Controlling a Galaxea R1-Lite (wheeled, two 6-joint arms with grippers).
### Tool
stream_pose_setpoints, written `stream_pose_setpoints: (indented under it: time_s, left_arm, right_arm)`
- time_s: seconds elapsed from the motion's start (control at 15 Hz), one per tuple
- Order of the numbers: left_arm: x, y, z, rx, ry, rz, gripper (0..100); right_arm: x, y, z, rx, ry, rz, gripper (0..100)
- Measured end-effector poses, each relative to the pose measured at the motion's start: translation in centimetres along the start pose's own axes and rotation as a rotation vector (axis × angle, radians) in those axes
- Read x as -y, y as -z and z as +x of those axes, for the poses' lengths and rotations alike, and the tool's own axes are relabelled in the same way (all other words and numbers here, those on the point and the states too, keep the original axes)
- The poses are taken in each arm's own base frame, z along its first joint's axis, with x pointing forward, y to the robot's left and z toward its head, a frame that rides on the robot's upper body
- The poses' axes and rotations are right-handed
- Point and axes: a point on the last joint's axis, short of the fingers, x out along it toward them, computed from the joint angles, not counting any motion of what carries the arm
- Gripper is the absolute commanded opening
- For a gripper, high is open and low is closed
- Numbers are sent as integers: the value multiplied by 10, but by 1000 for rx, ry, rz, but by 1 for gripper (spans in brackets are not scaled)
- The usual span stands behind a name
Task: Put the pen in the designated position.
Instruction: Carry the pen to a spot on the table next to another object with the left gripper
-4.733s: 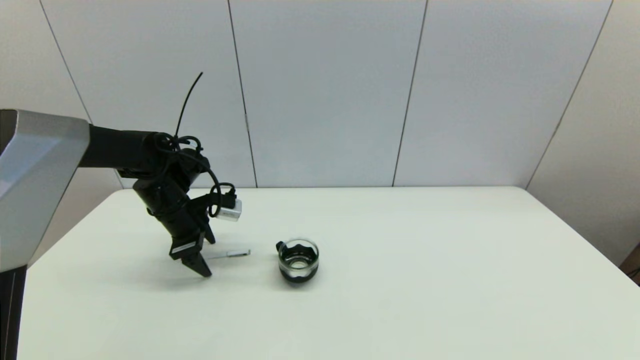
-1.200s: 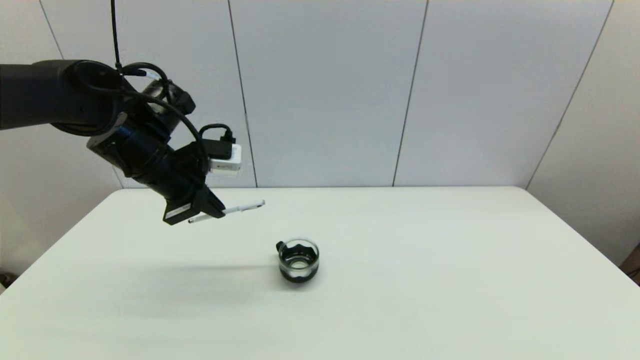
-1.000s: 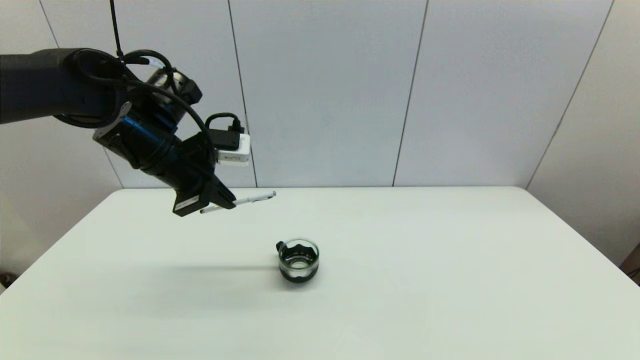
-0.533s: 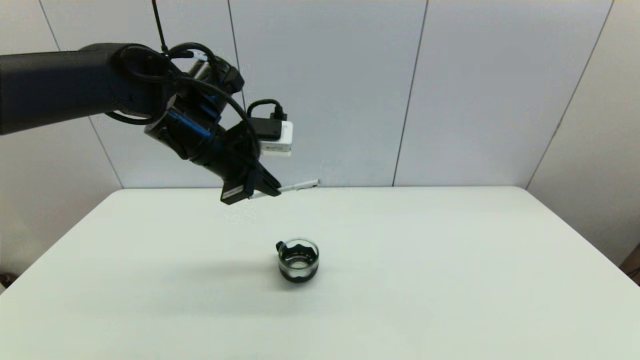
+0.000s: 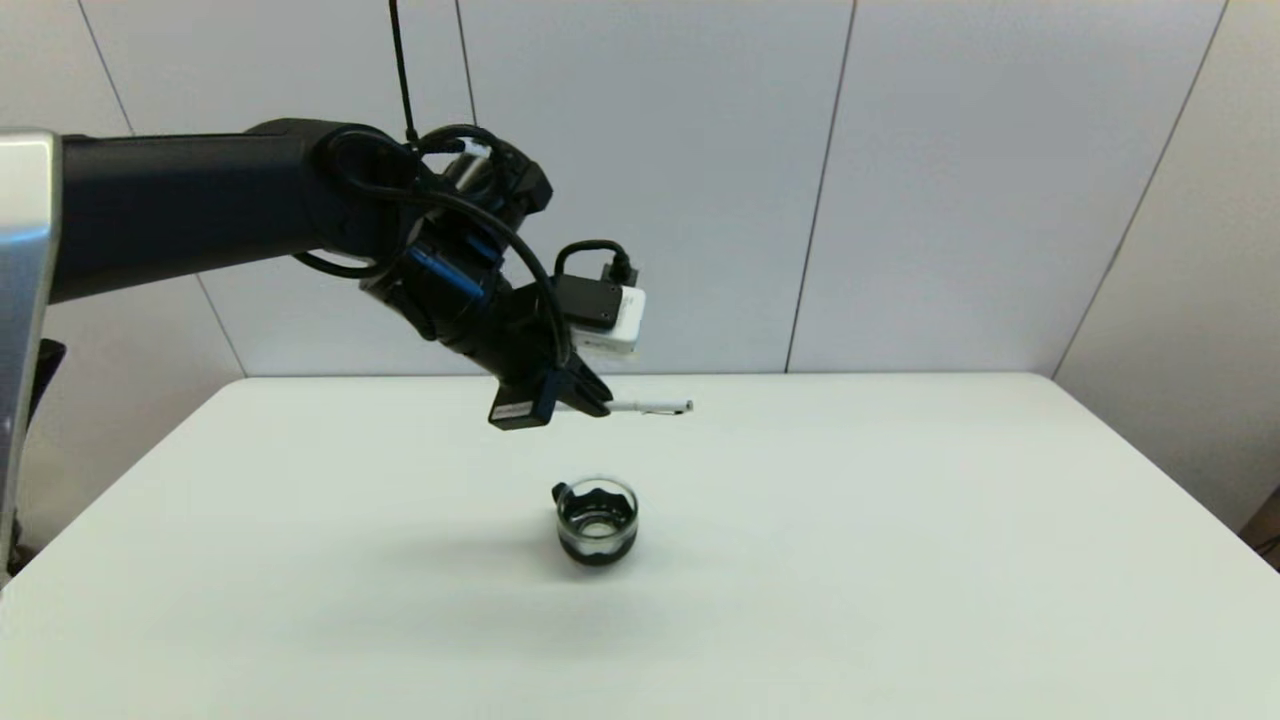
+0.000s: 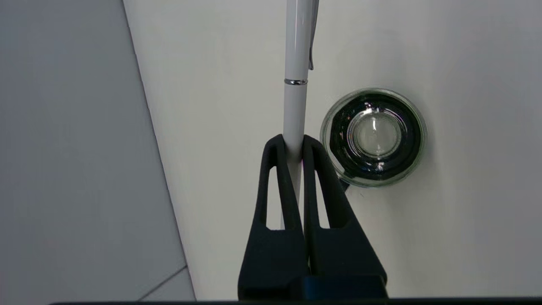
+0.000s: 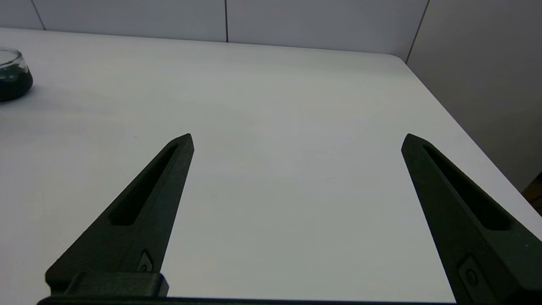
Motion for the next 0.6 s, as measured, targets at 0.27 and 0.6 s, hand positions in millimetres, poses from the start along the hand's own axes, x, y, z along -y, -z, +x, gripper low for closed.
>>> stream_pose_setpoints:
  time_s: [0.27,0.6]
  left_arm:
    - [2,-16,11,27,4,135,0]
    - [7,-39,32,68,17,240,0]
  right_arm:
    - [0,0,0,0,0,0,100]
    - [0,0,0,0,0,0,100]
